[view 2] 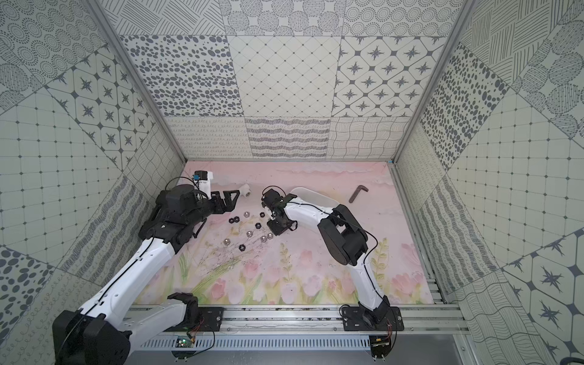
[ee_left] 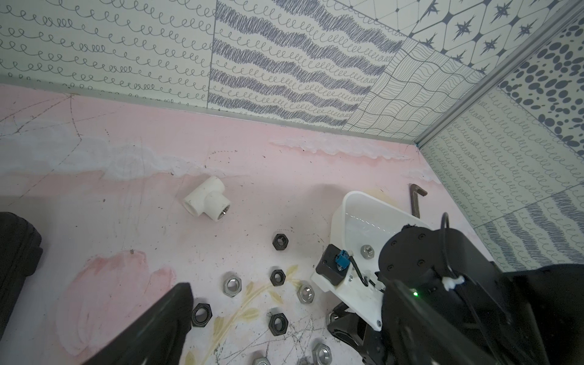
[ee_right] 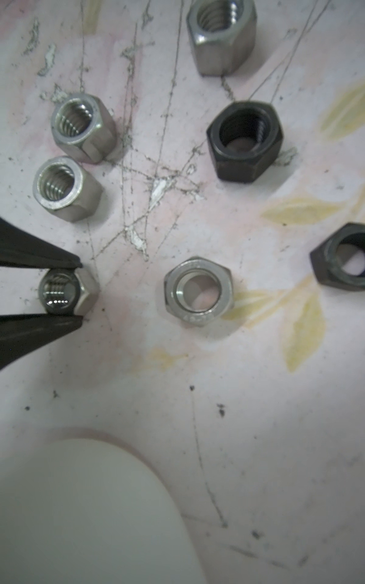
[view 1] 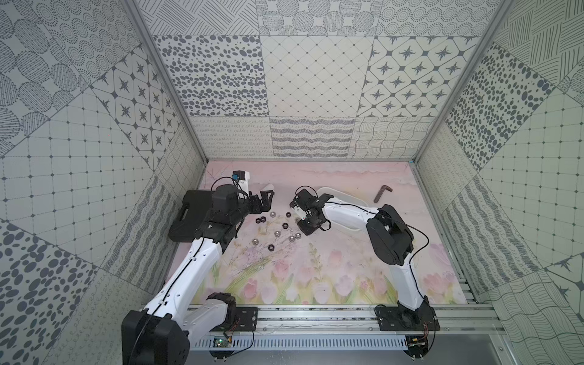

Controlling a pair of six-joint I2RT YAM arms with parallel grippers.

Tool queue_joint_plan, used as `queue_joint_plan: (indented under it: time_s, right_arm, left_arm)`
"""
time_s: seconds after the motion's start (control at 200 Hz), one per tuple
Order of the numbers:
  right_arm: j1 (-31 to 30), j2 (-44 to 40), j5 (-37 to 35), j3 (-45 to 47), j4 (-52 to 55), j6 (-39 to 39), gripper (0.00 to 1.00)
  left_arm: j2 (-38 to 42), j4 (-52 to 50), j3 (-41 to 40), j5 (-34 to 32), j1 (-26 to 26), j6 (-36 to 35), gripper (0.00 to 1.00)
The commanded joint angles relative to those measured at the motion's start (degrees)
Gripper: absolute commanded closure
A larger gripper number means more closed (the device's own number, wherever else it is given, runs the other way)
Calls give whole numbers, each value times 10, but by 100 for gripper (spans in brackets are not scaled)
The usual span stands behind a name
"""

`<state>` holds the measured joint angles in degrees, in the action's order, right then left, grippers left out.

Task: Put the nuts on the desktop into the storage box
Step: Pick up the nut from the center of the board, then place the nut in the storage box.

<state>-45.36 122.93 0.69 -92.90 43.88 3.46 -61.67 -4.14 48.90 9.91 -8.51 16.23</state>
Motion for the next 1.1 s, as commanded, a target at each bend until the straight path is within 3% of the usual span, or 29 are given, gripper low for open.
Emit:
queue_joint_plan:
  time_s: [0.0,0.265,0.56,0.996,1.096]
  right_arm:
    - [12,-56,1,4,-4,6,85]
    - [86,-143,-5,5,-15,20,84]
    - [176,-130,-25,42,-12,29,83]
    - [187,-62,-47,73,-13,27,81]
    - [187,-51,-49,73,-12,27,77]
  left_arm:
    - [2,-6,3,-2,0,-11,1]
    - [4,-7,3,-2,0,-11,1]
    - [5,-10,4,-4,0,-12,1]
    - [2,-10,8,-2,0,-13,1]
    - [0,-11,9,-2,0,-13,1]
